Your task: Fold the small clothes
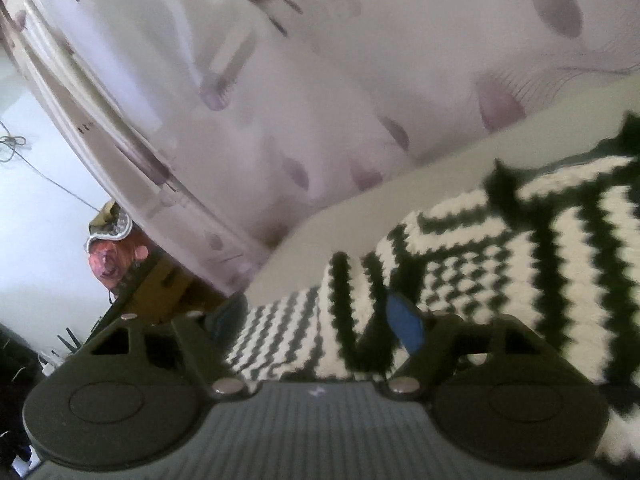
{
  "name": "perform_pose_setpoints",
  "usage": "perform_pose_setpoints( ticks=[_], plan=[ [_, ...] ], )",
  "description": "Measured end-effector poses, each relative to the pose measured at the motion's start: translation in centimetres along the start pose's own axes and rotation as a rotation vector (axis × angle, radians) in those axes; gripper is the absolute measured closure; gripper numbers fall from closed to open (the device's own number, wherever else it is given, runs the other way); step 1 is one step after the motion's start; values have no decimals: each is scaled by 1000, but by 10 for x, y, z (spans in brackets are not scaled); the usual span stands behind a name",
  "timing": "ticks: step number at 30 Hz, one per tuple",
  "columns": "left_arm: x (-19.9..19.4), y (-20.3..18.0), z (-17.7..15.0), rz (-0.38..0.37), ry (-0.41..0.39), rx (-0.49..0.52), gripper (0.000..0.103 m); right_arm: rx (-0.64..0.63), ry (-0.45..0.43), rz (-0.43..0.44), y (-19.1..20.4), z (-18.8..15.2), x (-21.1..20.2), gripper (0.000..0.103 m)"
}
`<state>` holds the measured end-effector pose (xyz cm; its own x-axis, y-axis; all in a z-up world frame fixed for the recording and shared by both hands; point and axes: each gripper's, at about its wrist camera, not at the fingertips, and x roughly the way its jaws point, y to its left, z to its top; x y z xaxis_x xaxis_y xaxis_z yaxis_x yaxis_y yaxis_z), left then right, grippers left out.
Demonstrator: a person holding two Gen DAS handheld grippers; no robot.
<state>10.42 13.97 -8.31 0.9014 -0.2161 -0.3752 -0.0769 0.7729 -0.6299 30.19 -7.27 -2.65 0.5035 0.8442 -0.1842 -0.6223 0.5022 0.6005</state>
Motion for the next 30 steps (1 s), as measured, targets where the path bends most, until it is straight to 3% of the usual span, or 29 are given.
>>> perform_pose_setpoints(
  ticks=[5,9,12,14,17,22,27,30],
  plan=[
    [-2,2,2,1,-6,-13,0,-112,-16,-87,8,-26,-51,25],
    [-18,9,13,-3,-4,-87,0,-233,-6,-201,12,-49,-86,25],
    [-42,18,33,55,-36,-99,0,-284,9,-271,7,-62,-100,25],
    [-60,30,51,88,-55,-97,0,-243,11,-285,-5,-68,-107,25],
    [-92,60,84,190,-96,-131,1,-179,-11,-279,-17,-70,-113,25],
    [-152,141,152,360,-224,-250,3,-200,-7,-277,-16,-74,-111,25],
    [-167,211,202,425,-227,-328,7,-204,-8,-286,-14,-75,-108,25],
    [-154,247,218,379,-155,-377,5,-207,-13,-292,-13,-77,-109,25]
  ],
)
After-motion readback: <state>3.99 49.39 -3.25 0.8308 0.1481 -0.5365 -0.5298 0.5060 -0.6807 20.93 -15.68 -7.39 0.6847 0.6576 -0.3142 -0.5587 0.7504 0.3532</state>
